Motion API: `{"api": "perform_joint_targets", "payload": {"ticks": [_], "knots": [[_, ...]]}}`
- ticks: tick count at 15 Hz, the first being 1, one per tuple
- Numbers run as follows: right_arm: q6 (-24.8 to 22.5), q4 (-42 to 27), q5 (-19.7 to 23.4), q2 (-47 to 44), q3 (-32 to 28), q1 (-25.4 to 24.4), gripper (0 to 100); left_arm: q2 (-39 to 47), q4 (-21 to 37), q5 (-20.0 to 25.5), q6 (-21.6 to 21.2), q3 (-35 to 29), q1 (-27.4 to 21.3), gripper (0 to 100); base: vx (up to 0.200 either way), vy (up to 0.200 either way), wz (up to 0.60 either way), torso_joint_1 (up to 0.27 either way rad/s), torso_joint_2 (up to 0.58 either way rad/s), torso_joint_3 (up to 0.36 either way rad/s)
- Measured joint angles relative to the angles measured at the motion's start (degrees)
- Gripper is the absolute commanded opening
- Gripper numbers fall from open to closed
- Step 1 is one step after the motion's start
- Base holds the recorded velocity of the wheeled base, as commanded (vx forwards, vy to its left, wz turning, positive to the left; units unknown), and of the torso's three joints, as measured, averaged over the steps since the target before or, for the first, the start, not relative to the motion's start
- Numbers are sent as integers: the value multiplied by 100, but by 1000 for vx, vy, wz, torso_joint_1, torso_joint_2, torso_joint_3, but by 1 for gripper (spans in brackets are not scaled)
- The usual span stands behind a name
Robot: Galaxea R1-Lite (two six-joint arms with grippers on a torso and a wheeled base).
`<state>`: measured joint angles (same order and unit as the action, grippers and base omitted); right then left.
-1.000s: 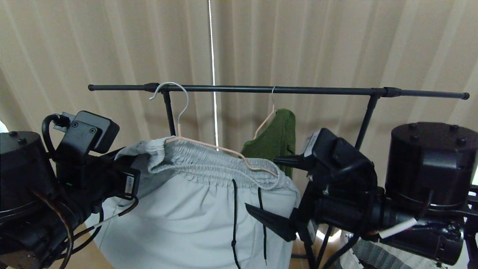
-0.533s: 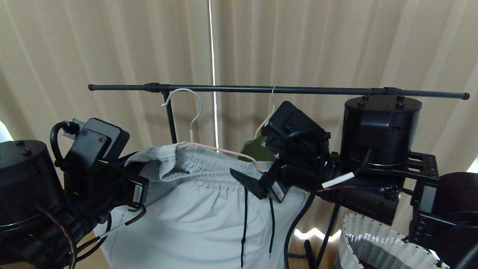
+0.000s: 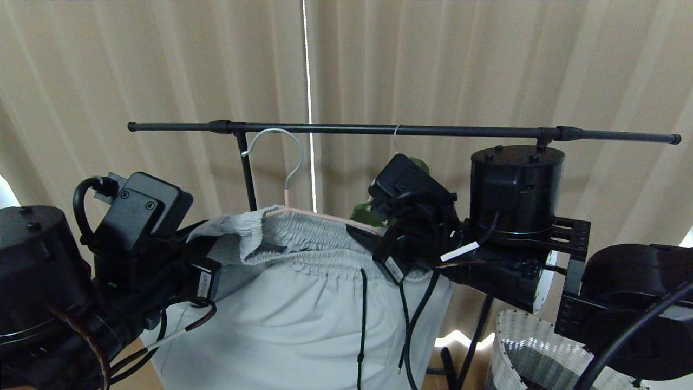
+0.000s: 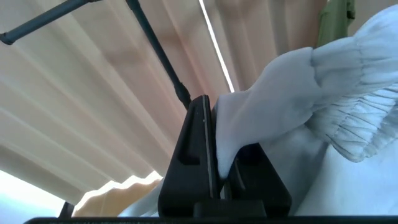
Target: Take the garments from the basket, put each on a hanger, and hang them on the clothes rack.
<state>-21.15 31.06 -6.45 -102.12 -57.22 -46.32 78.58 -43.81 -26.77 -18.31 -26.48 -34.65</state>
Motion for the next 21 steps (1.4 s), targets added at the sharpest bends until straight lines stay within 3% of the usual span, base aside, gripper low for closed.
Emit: {"api": "perform_joint_targets", "payload": {"ticks": [12, 13, 16, 21], "knots": [[7, 22, -4, 20, 23, -17, 0, -144, -33, 44, 13, 157, -5, 0, 0, 0, 0, 0, 0, 0], [7, 28, -30, 24, 20, -26, 0, -179, -33, 74, 41, 160, -22, 100, 0, 0, 0, 0, 0, 0], [7, 20, -143, 48, 20, -63, 0, -271, -33, 211, 57, 189, -77, 100, 0, 0, 0, 0, 0, 0], [13, 24, -296, 174, 87, 2, 0, -645, -11, 1107, 68, 210, -116, 100, 0, 0, 0, 0, 0, 0]]}}
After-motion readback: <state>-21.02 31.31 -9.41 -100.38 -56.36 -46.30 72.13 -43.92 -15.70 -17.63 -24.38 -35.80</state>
